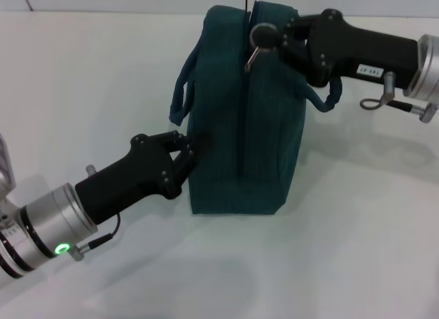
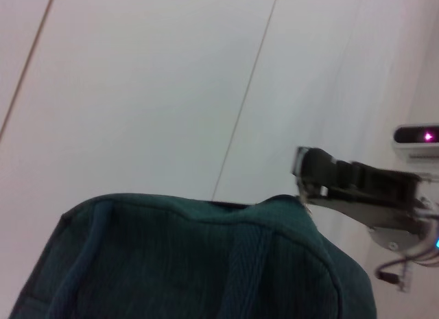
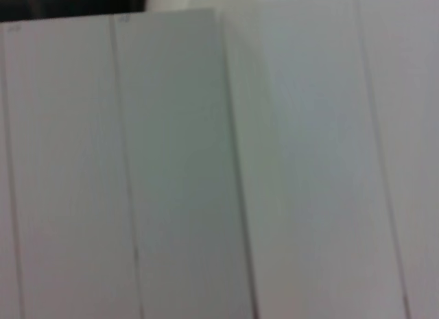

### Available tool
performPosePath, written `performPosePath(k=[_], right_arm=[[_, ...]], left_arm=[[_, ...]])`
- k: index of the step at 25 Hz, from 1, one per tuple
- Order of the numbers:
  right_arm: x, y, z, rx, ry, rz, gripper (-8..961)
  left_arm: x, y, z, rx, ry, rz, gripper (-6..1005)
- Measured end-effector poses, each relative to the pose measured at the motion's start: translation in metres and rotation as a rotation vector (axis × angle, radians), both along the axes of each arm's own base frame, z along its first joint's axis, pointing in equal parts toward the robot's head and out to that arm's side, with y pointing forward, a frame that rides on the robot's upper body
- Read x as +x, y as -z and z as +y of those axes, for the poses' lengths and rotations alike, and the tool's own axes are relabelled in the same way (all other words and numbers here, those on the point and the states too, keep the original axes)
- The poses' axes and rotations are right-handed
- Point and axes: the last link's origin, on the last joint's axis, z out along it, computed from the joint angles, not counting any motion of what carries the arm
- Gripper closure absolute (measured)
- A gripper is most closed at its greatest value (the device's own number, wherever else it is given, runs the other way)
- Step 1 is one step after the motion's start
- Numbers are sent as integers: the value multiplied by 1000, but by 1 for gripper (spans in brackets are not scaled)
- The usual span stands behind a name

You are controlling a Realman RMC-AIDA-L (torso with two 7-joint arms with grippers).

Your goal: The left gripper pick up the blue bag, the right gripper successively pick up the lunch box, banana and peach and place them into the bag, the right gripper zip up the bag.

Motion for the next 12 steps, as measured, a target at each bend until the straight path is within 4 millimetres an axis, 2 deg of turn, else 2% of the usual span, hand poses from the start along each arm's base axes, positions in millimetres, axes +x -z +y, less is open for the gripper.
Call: performPosePath(k=[2, 12], right_arm=[[3, -1, 3, 10, 35, 18, 937], [13, 2, 6, 28, 97, 5, 937]], left_arm=[[0, 2, -2, -3, 8, 6, 940], [0, 3, -9, -31, 43, 14, 939]])
